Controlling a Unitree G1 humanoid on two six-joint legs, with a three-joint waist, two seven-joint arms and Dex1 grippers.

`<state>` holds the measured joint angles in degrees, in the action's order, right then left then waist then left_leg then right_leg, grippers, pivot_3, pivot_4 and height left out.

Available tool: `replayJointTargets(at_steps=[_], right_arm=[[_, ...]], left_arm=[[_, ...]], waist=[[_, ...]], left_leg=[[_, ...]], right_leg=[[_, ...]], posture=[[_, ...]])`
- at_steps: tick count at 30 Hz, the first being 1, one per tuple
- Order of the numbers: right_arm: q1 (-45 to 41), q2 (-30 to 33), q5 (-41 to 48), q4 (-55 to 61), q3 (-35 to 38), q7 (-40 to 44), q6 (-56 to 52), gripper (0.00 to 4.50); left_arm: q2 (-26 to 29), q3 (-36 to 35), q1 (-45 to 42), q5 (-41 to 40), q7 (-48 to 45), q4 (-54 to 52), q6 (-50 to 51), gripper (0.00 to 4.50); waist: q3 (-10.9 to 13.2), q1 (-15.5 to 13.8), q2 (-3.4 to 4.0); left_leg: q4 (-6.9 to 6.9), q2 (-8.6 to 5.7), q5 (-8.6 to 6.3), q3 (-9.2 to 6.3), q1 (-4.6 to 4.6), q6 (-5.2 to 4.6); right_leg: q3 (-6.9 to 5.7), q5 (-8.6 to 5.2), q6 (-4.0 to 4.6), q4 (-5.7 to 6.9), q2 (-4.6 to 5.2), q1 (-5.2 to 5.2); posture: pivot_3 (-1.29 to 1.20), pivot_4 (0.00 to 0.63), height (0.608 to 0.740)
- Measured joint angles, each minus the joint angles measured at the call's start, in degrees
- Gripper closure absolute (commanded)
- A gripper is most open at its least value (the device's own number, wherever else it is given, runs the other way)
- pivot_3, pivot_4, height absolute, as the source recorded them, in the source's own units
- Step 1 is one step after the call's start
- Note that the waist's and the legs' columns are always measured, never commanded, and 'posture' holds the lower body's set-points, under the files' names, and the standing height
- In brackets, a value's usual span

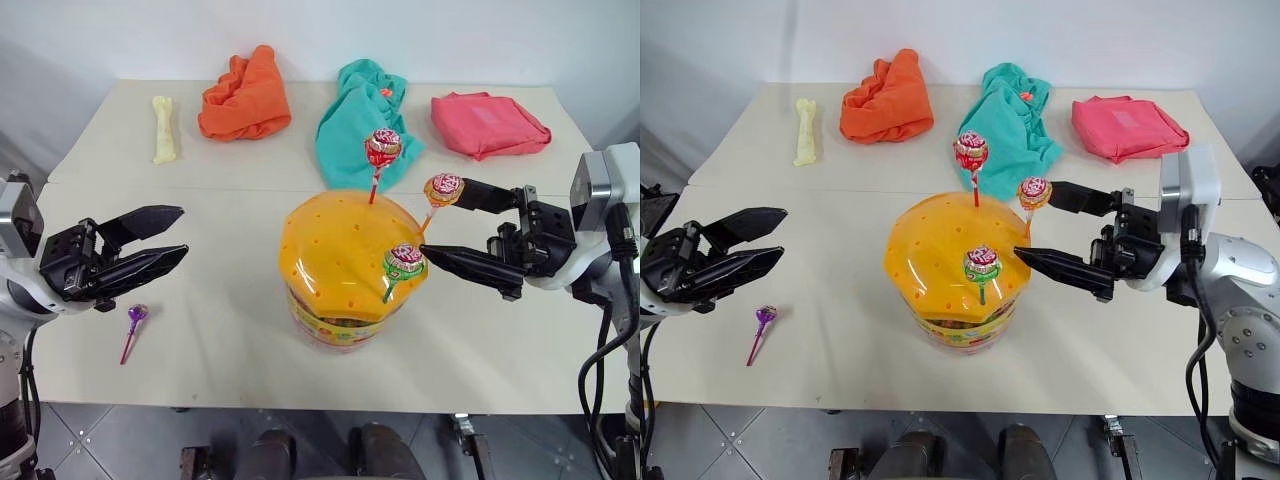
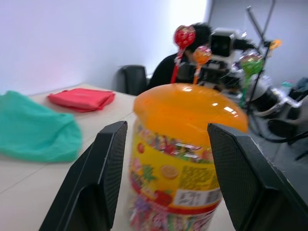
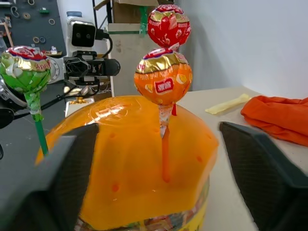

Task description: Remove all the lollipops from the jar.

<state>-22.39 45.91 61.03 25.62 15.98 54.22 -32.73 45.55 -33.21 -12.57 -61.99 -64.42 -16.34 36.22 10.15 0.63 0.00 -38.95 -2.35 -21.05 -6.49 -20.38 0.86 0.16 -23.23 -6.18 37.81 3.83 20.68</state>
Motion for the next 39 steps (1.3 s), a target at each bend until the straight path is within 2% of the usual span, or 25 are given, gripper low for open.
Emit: replayJointTargets(at_steps=[7,10,13,16,20,21,24,25,30,33,36,39], right_arm=[[-1.70,-1.66,0.96,0.10,-0.15,-0.35,-0.90,3.70],[-2.40,-2.88,1.13,-0.32,-0.04,-1.67,-0.97,4.49],[-3.46,-4.23,3.71,-1.06,1.00,-3.75,-1.13,4.49],[-5.06,-5.10,8.52,-3.22,6.34,-9.10,-1.21,4.49],[-2.44,1.78,6.48,-8.34,12.96,-10.33,-2.23,4.49],[-0.49,3.58,4.19,-9.53,13.69,-8.77,-1.83,4.49],[13.44,15.37,-14.34,-16.65,10.68,-1.55,5.44,4.49],[15.97,16.70,-19.03,-19.29,9.19,-0.76,7.16,4.49],[22.20,18.54,-36.25,-29.59,0.64,-0.51,13.06,4.49],[23.31,18.44,-40.50,-33.53,-0.60,1.12,16.98,4.49],[22.88,18.10,-41.92,-36.37,-0.53,2.75,20.19,3.69],[22.80,16.05,-40.78,-38.09,0.85,6.25,23.23,2.70]], left_arm=[[0.16,2.11,-2.62,-2.14,-0.36,-0.66,1.15,1.64],[0.16,3.06,-3.01,-2.14,-0.81,-0.64,1.23,1.64],[0.16,4.18,-3.88,-2.11,-1.71,-0.60,1.21,1.64],[0.20,5.12,-4.16,-1.79,-3.01,-0.19,1.03,1.64],[2.37,6.44,-2.42,0.72,-7.43,1.62,0.15,1.64],[2.59,6.94,-2.34,1.35,-8.51,1.71,-0.07,1.64],[4.45,8.94,-1.43,3.15,-13.01,1.72,-0.75,1.64],[4.61,9.24,-1.24,3.57,-13.96,1.77,-0.83,1.64],[4.68,11.35,-1.19,4.88,-17.03,1.74,-2.33,1.64],[4.68,11.35,-1.17,5.08,-17.55,1.77,-2.44,1.64],[4.71,11.34,-1.14,5.35,-17.57,1.87,-2.46,1.64],[4.73,11.31,-1.06,5.51,-17.56,2.22,-2.46,1.64]], waist=[[0.00,-0.41,0.00],[0.00,-0.40,0.00],[0.00,-0.38,0.00],[0.00,-0.38,0.00],[0.00,-0.65,0.00],[0.00,-0.66,0.00],[0.00,-0.93,-0.01],[0.00,-0.81,-0.01],[0.11,0.00,0.22],[0.15,0.36,0.29],[0.15,0.69,0.29],[0.15,0.82,0.29]], left_leg=[[-0.03,0.00,0.00,-0.01,0.00,0.00],[-0.02,0.00,0.00,-0.01,0.00,0.00],[-0.02,0.00,0.00,-0.01,0.00,0.00],[-0.03,-0.01,0.00,0.00,-0.01,0.00],[0.03,-0.02,-0.01,-0.02,-0.01,-0.01],[0.04,-0.02,0.00,-0.01,-0.03,-0.02],[0.02,-0.06,-0.03,0.00,-0.07,-0.10],[0.00,-0.08,-0.04,0.05,-0.07,-0.11],[-0.05,0.01,-0.01,0.36,-0.03,-0.15],[-0.05,0.03,-0.01,0.40,-0.03,-0.15],[-0.05,0.04,-0.01,0.37,-0.03,-0.15],[-0.05,0.05,-0.01,0.36,-0.03,-0.15]], right_leg=[[0.00,0.00,0.00,0.00,0.00,-0.01],[0.00,0.00,0.00,0.00,0.00,0.00],[0.00,0.00,0.00,0.00,0.00,0.01],[0.00,0.00,0.00,-0.01,0.00,0.00],[-0.03,0.00,0.00,-0.04,0.00,-0.02],[-0.03,0.00,0.00,-0.05,0.00,-0.01],[-0.02,0.00,-0.01,-0.08,-0.01,-0.05],[0.03,0.01,-0.03,-0.07,-0.01,-0.03],[0.22,0.02,-0.03,0.02,-0.09,0.06],[0.25,0.02,-0.03,0.02,-0.10,0.06],[0.23,0.02,-0.03,0.02,-0.10,0.05],[0.21,0.02,-0.04,0.02,-0.11,0.04]], posture=[[0.00,0.150,0.740],[0.00,0.150,0.740],[0.00,0.150,0.740],[0.00,0.150,0.740],[0.00,0.150,0.740],[0.00,0.150,0.740],[0.00,0.150,0.740],[0.00,0.150,0.740],[0.00,0.150,0.740],[0.00,0.150,0.740],[0.00,0.150,0.740],[0.00,0.150,0.740]])
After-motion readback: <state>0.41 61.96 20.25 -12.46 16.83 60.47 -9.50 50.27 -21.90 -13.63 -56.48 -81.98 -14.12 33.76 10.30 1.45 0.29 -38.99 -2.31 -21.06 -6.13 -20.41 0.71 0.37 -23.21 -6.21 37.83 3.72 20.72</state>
